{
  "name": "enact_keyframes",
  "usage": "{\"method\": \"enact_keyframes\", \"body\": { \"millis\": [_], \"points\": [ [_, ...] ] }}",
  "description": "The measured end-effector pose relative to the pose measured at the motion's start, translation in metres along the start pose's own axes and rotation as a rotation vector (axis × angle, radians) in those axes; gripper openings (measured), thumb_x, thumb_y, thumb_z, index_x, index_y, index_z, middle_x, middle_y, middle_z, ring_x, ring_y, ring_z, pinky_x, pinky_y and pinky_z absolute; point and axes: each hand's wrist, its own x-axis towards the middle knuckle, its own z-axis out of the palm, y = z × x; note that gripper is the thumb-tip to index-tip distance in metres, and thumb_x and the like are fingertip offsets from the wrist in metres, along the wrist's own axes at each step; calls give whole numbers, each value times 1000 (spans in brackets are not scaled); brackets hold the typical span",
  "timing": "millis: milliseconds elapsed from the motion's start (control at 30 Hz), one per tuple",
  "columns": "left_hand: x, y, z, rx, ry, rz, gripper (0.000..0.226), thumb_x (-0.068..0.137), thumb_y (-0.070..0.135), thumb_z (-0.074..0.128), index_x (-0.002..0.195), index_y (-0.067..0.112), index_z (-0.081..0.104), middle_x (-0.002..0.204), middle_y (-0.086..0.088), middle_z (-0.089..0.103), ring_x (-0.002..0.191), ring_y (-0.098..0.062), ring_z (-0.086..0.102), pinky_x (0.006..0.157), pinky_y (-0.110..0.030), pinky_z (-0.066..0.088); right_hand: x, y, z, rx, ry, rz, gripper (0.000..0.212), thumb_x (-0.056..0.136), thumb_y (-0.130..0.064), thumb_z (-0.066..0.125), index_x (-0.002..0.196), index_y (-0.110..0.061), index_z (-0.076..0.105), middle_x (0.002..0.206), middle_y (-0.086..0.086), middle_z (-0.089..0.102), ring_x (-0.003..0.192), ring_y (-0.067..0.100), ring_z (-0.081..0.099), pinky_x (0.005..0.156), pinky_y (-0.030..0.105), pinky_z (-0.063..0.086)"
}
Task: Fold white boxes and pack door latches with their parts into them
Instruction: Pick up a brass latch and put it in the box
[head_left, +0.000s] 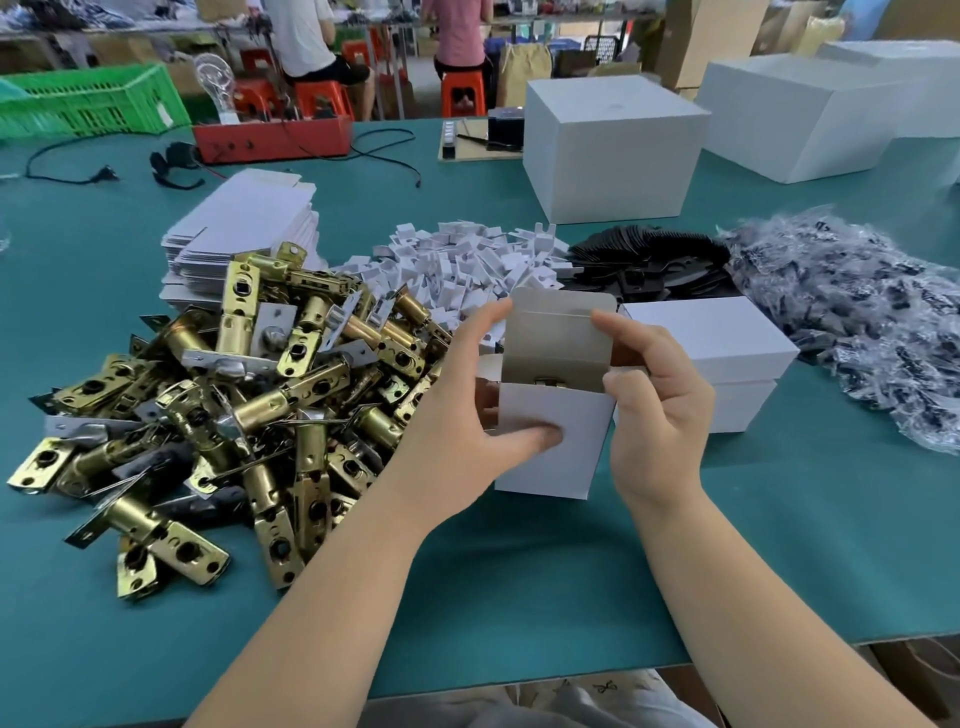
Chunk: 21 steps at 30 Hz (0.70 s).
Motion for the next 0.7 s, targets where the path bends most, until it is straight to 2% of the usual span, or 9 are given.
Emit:
{"method": "enact_keyframes", "body": {
  "millis": [133, 267, 300, 367, 433, 500, 567, 700],
  "points": [
    [0, -3, 0, -41, 10, -4, 96, 68, 21, 86, 129, 68, 28, 96, 18, 71, 88, -8, 71, 74, -19, 57, -2, -2, 1, -13, 8, 9, 49, 71, 2, 42, 104, -28, 63, 90, -6, 61, 84, -3, 54, 75, 11, 41],
    [-1, -5, 2, -58, 27, -75, 114, 61, 22, 89, 129, 75, 14, 101, 18, 70, 84, -12, 73, 78, -23, 58, -2, -3, 1, -3, 35, 24, 46, 72, -1, 42, 101, -27, 66, 90, -7, 62, 84, 0, 54, 76, 13, 41],
    [0, -7, 2, -100, -1, -112, 111, 60, 20, 88, 131, 71, 20, 102, 13, 72, 86, -15, 74, 81, -30, 58, -1, -3, 0, 17, 50, 37, 43, 71, -3, 43, 99, -26, 67, 90, -7, 63, 85, 2, 55, 76, 14, 41],
    [0, -4, 1, -146, -136, -171, 81, 66, 11, 84, 129, 46, 49, 97, 4, 75, 90, -17, 73, 83, -34, 58, 0, -3, -1, 78, 77, 58, 40, 68, -13, 46, 95, -29, 71, 89, -10, 66, 86, 6, 56, 76, 17, 43],
    [0, -2, -1, -43, -272, -231, 40, 72, 11, 80, 103, 34, 72, 88, 10, 76, 85, -5, 71, 76, -22, 55, 0, -4, 0, 115, 86, 45, 41, 66, -18, 46, 92, -33, 74, 87, -10, 67, 85, 10, 56, 75, 20, 43],
    [-1, -3, 0, 45, -273, -278, 25, 69, 22, 79, 89, 36, 73, 82, 15, 74, 77, 1, 69, 69, -16, 55, -1, -5, 1, 121, 89, 9, 42, 66, -17, 45, 91, -34, 74, 83, -13, 64, 79, 9, 53, 71, 19, 41],
    [-1, -5, 1, 69, -229, -298, 27, 63, 31, 77, 90, 30, 73, 86, 15, 74, 79, 0, 69, 75, -20, 57, -1, -6, 1, 136, 95, 14, 42, 66, -17, 45, 89, -35, 75, 78, -14, 61, 74, 8, 49, 67, 18, 39],
    [3, -5, -2, 98, -259, -304, 23, 60, 31, 76, 73, 49, 70, 84, 19, 72, 78, -1, 67, 72, -18, 53, 2, -6, 1, 122, 53, 86, 48, 66, -3, 43, 81, -37, 74, 74, -17, 64, 69, 0, 49, 62, 12, 38]
  ]
}}
